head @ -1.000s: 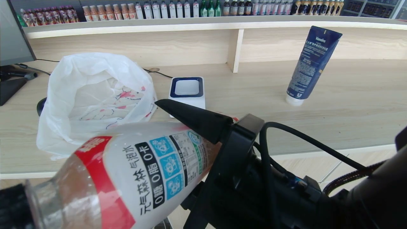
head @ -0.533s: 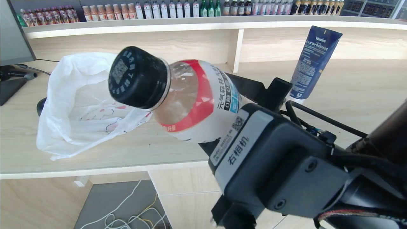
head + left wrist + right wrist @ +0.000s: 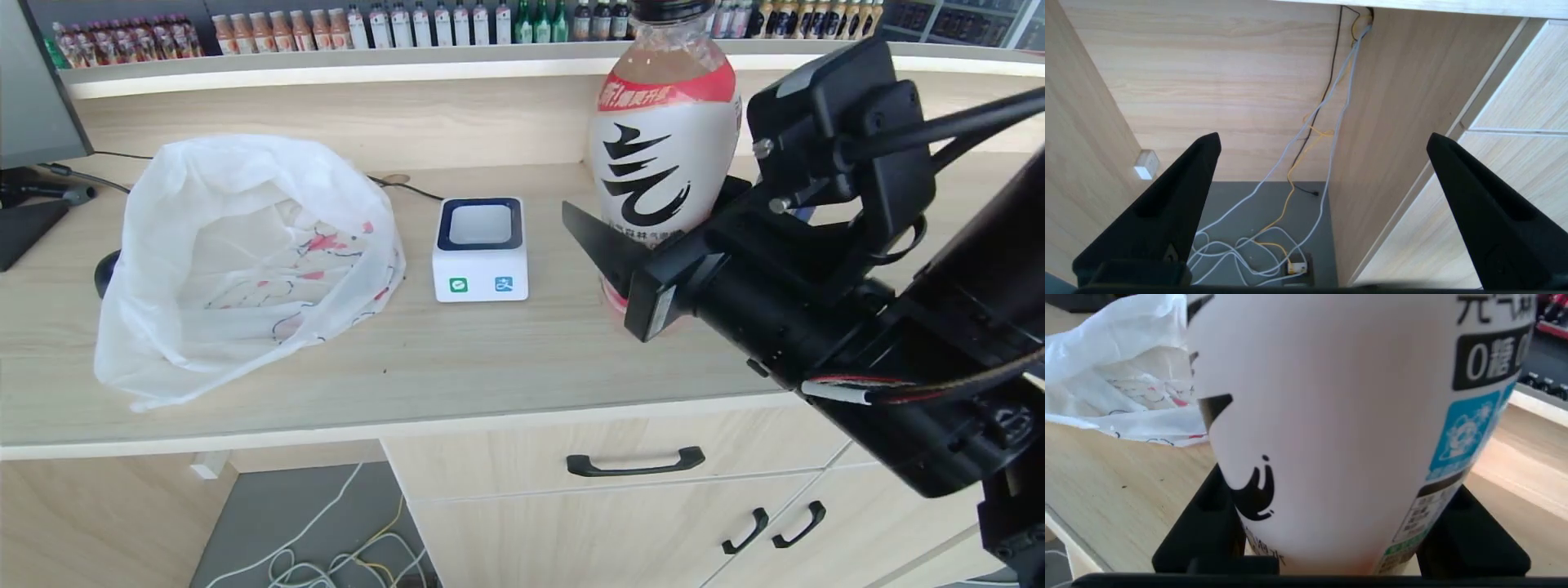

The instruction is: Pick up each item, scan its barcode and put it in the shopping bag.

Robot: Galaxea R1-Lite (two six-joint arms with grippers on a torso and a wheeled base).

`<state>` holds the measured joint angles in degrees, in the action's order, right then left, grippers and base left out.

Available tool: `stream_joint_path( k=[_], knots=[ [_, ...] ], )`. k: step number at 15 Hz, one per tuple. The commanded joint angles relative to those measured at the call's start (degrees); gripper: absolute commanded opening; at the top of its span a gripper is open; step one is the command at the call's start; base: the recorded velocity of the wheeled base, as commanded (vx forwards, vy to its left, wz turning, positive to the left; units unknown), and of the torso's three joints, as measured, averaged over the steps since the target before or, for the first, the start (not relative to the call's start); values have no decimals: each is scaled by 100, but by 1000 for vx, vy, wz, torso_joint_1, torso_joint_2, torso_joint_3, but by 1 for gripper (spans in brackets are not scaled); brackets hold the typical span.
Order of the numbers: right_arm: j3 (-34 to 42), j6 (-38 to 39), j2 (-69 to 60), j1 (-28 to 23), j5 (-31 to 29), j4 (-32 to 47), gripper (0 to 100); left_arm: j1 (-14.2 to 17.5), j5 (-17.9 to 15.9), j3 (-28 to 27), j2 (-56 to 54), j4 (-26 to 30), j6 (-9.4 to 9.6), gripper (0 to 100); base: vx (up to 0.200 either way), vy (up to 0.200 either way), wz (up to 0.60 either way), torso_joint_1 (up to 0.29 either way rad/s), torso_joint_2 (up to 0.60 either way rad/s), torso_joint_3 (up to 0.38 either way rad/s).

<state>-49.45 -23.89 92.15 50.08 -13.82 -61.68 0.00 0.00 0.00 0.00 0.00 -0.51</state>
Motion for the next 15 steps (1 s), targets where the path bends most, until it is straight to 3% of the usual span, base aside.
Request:
stream_joint_path(
  k=[1,4,8,13,15],
  knots=[
    [-39,579,-48,-464,-59,-1,0,0,9,0,0,0,-2,100,0,0,0,0,0,0],
    [-21,1264,-303,-912,11,42,0,0,0,0,9,0,-2,100,0,0,0,0,0,0],
    [-92,1739,-443,-939,249,42,0,0,0,0,0,0,-2,100,0,0,0,0,0,0],
    [559,2328,-725,-1035,222,-239,0,0,9,0,0,0,-2,100,0,0,0,0,0,0],
    [849,2345,-795,-1448,266,-529,0,0,0,0,0,0,-2,100,0,0,0,0,0,0]
  ],
)
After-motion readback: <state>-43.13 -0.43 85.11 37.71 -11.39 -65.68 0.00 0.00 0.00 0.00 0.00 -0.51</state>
